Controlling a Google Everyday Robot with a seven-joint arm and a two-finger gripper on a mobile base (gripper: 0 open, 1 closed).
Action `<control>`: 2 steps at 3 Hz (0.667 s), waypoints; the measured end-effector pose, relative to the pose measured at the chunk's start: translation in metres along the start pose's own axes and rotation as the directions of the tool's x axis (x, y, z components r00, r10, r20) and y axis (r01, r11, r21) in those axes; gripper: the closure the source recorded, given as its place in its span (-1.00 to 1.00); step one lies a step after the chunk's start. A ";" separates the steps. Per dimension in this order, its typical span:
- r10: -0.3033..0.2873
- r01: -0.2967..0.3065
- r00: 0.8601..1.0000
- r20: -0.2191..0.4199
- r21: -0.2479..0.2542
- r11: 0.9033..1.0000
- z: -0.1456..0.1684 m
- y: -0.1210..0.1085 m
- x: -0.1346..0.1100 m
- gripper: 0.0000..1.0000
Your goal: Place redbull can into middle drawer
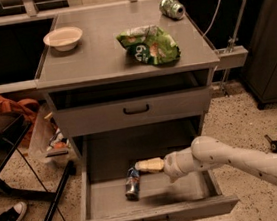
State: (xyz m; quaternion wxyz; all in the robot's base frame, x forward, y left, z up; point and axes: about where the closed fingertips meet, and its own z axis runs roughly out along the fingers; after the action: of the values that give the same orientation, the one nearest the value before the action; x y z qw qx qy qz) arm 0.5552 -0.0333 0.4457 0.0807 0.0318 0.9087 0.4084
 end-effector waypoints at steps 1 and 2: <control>-0.013 0.013 0.998 0.064 0.003 1.000 -0.040 0.001 0.007 -1.00; -0.035 0.032 0.992 0.124 0.028 0.999 -0.084 0.008 0.012 -1.00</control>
Offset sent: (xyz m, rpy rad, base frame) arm -0.0414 -0.0963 0.1057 -0.0711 -0.1780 -0.1254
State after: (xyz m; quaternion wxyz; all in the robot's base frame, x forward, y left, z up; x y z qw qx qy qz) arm 0.5287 -0.0885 0.5046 0.1435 0.0431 0.9075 0.3924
